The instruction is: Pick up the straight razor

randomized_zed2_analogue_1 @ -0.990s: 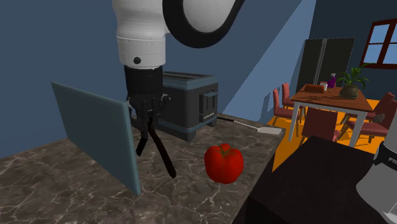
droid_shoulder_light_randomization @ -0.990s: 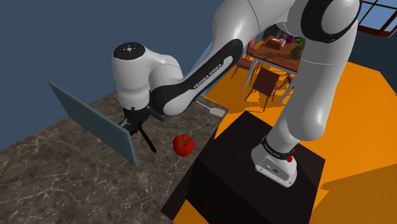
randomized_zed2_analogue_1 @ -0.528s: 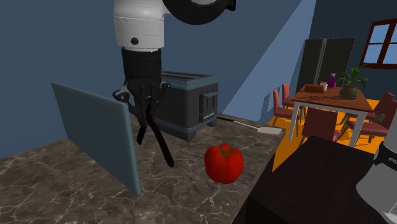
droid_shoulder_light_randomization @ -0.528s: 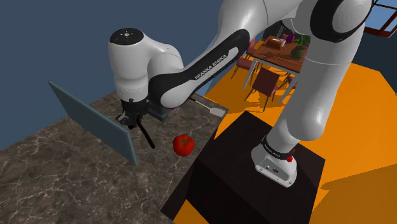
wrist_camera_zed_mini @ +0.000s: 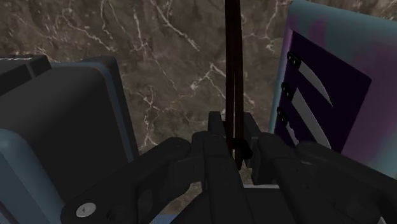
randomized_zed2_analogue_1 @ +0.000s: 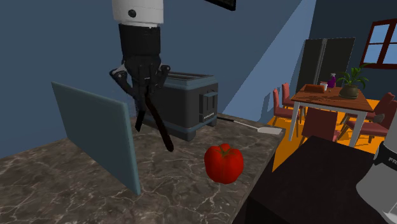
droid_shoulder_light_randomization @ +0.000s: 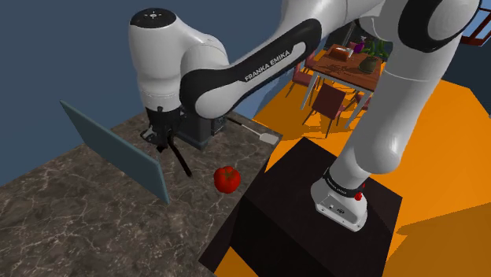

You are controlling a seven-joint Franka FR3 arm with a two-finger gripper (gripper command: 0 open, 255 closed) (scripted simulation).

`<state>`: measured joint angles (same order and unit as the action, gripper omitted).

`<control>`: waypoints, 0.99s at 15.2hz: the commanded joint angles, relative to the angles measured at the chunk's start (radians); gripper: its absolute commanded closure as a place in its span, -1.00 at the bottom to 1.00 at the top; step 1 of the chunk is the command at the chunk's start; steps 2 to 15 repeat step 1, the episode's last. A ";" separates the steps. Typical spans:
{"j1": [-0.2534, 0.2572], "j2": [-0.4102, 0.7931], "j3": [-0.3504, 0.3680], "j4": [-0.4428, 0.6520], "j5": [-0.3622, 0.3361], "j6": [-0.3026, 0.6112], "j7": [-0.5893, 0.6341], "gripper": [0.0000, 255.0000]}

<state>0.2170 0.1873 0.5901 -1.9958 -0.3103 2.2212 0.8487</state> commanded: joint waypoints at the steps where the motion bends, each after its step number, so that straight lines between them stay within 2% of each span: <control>1: 0.000 -0.003 0.001 0.006 0.004 -0.009 -0.003 1.00; 15: 0.000 -0.003 0.001 0.006 0.004 -0.009 -0.003 1.00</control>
